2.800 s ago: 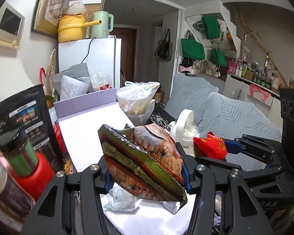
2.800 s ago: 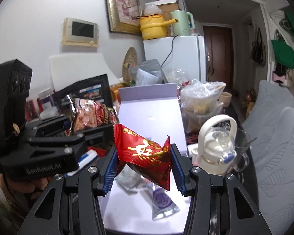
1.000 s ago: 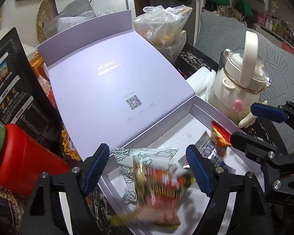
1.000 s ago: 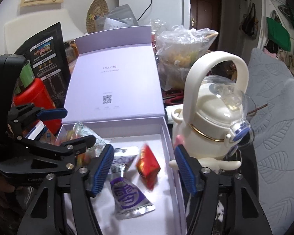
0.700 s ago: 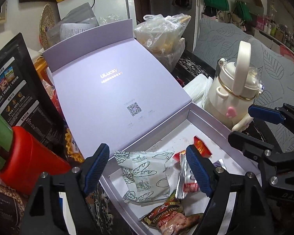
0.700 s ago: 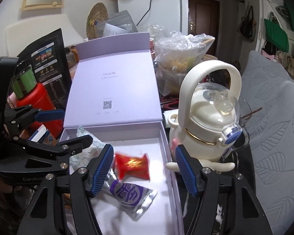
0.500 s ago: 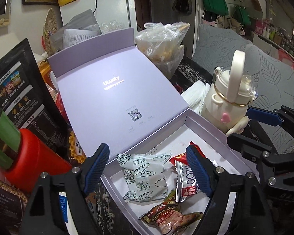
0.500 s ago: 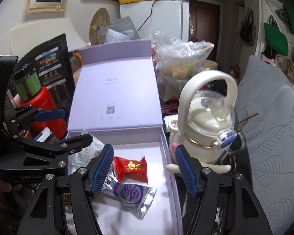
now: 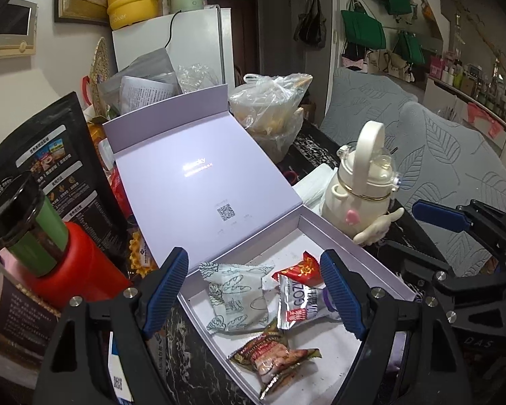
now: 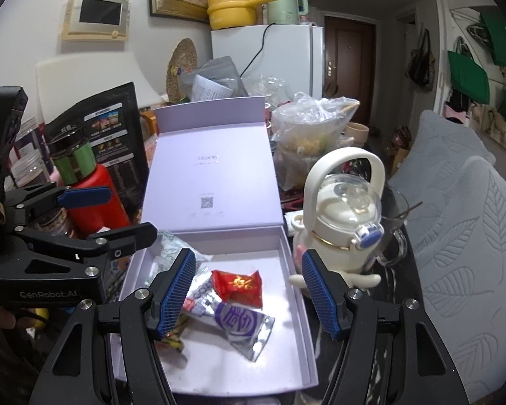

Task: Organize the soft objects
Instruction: 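Withdraw both tools from the box toward the items left on the table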

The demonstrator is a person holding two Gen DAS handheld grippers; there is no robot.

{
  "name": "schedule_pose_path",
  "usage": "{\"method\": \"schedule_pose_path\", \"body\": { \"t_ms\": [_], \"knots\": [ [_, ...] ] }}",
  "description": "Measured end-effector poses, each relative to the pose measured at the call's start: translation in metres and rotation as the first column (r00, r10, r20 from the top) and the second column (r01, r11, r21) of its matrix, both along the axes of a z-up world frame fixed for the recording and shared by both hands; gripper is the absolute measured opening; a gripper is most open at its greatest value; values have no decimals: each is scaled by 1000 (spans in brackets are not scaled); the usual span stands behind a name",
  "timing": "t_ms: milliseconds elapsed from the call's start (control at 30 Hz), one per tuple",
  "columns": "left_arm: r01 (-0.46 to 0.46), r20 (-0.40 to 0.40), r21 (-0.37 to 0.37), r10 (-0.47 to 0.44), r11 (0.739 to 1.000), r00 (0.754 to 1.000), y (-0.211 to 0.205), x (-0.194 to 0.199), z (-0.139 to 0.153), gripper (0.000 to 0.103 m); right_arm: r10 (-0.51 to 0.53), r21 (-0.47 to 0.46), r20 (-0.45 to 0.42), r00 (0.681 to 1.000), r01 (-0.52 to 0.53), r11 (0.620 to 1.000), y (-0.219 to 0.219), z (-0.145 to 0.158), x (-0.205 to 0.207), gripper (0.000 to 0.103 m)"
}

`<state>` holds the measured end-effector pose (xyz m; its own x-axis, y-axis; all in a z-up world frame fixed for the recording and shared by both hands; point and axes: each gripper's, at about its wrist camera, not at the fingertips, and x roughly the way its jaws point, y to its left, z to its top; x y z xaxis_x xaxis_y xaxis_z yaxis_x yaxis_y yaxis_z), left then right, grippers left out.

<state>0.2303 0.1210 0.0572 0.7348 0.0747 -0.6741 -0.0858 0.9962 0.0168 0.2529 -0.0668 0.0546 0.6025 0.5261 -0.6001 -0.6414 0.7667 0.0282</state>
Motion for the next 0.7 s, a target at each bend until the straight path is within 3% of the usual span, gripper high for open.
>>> {"method": "schedule_pose_path", "body": {
  "t_ms": [400,700],
  "knots": [
    [18,57,-1,-17,1000,998,-28,-54,28,81,-31,29,47,998,29,999,-34,27,-56,66],
    [77,102,27,-80,997,992,-56,-103,45,81,-50,15,98,994,49,999,-57,41,-106,66]
  ]
}}
